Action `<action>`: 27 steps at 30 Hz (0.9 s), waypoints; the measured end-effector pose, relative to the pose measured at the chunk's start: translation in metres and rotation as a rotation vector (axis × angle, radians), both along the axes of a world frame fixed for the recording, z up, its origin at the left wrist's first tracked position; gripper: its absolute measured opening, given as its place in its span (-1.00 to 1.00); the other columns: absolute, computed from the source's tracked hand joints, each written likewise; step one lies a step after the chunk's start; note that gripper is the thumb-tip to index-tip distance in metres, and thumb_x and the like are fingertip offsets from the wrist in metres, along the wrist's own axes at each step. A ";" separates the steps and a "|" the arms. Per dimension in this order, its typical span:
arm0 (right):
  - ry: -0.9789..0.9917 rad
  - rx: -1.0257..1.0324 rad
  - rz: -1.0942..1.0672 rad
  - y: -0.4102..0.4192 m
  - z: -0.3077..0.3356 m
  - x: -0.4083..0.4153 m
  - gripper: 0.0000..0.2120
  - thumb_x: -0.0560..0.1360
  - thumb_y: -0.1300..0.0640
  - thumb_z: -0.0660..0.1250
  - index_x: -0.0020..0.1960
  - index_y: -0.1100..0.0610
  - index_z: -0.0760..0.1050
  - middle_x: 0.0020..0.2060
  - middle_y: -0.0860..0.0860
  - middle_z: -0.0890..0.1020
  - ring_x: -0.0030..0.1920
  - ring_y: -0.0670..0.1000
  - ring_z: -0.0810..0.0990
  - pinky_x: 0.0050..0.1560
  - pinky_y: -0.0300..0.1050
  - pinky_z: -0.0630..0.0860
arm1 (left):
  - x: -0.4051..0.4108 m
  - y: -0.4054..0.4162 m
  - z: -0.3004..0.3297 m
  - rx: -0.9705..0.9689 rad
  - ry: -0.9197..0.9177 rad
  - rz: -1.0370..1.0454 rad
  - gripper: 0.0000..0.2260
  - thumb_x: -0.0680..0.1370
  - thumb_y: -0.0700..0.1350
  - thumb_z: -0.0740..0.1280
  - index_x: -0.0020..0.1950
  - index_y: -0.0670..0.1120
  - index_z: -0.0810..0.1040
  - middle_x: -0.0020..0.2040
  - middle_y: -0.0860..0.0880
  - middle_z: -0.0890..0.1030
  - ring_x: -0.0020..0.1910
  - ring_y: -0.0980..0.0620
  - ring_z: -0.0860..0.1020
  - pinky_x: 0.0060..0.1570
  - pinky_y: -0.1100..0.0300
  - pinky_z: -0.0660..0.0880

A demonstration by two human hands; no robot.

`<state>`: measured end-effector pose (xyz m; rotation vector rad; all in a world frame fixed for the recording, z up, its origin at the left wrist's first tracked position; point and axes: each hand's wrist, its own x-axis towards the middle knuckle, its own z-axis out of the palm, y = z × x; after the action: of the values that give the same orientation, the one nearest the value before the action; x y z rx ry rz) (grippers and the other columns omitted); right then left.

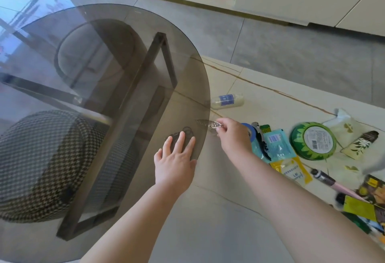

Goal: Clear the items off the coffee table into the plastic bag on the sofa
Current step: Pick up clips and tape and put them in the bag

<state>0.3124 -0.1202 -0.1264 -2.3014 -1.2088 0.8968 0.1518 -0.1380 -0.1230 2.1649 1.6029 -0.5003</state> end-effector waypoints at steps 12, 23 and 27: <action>-0.366 -0.046 0.203 -0.105 0.018 0.047 -0.75 0.59 0.05 0.17 0.22 0.02 0.48 -0.09 -0.04 0.64 -0.16 -0.02 0.56 -0.29 -0.20 0.41 | -0.002 -0.017 0.009 -0.021 -0.064 0.048 -0.48 0.63 0.09 0.08 0.56 0.12 -0.04 0.57 0.06 -0.13 0.55 -0.06 -0.17 0.50 -0.01 -0.06; -0.437 0.153 0.351 -0.110 0.012 0.035 -0.69 0.38 0.23 0.44 0.11 0.16 0.57 0.05 0.09 0.60 0.08 0.16 0.55 0.01 0.05 0.50 | -0.008 -0.054 0.009 0.001 -0.094 0.040 -0.48 0.63 0.06 0.09 0.56 0.08 -0.01 0.58 0.02 -0.10 0.55 -0.06 -0.15 0.50 0.03 -0.04; -0.421 0.226 0.551 -0.108 0.006 0.017 -0.65 0.28 0.26 0.53 0.05 0.19 0.60 -0.04 0.07 0.65 -0.02 0.13 0.63 -0.08 0.01 0.60 | -0.014 -0.051 0.014 0.030 -0.119 0.026 -0.54 0.64 -0.05 0.08 0.54 0.12 0.07 0.57 0.05 -0.02 0.55 -0.02 -0.09 0.48 0.06 0.05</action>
<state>0.3292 -0.2281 -0.1205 -2.0581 -2.0705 0.3989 0.1379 -0.1886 -0.1091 2.1497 1.5822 -0.3345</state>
